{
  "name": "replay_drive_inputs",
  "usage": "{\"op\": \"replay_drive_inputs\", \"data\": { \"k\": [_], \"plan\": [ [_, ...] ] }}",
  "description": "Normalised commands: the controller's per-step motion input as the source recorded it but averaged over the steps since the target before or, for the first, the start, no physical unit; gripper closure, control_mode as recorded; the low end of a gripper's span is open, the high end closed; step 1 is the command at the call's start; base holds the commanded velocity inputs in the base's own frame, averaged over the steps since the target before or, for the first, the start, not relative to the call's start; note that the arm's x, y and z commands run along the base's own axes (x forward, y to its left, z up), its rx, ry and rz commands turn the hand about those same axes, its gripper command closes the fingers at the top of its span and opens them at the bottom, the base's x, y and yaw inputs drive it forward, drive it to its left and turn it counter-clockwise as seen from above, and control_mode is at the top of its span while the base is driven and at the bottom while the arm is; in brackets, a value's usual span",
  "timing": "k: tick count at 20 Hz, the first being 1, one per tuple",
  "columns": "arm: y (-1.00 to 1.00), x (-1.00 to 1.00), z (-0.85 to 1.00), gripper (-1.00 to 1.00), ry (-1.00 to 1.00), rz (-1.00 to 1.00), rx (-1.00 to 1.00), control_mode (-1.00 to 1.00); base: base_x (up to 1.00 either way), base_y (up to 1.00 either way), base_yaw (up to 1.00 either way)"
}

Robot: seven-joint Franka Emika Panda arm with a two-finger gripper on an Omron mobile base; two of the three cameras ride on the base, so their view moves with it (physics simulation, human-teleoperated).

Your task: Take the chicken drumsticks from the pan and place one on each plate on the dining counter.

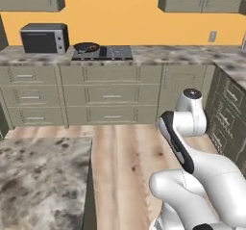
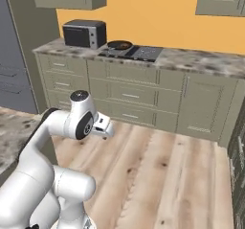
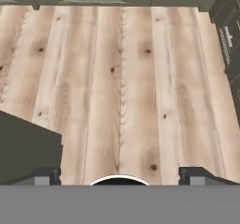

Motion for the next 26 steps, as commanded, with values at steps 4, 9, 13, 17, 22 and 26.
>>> {"op": "replay_drive_inputs", "data": {
  "k": [4,9,13,17,22,26],
  "plan": [
    [0.00,0.00,0.00,-1.00,0.00,0.00,0.00,1.00,1.00,-0.03,0.26],
    [0.00,0.00,0.00,-1.00,0.00,0.00,0.00,1.00,1.00,-0.01,0.29],
    [0.00,0.00,0.00,-1.00,0.00,0.00,0.00,1.00,1.00,-0.02,0.27],
    [0.00,0.00,0.00,-1.00,0.00,0.00,0.00,1.00,1.00,-0.02,0.22],
    [0.00,0.00,0.00,-1.00,0.00,0.00,0.00,1.00,1.00,0.00,0.17],
    [0.00,0.00,0.00,-1.00,0.00,0.00,0.00,1.00,1.00,0.15,0.04]
  ]
}}
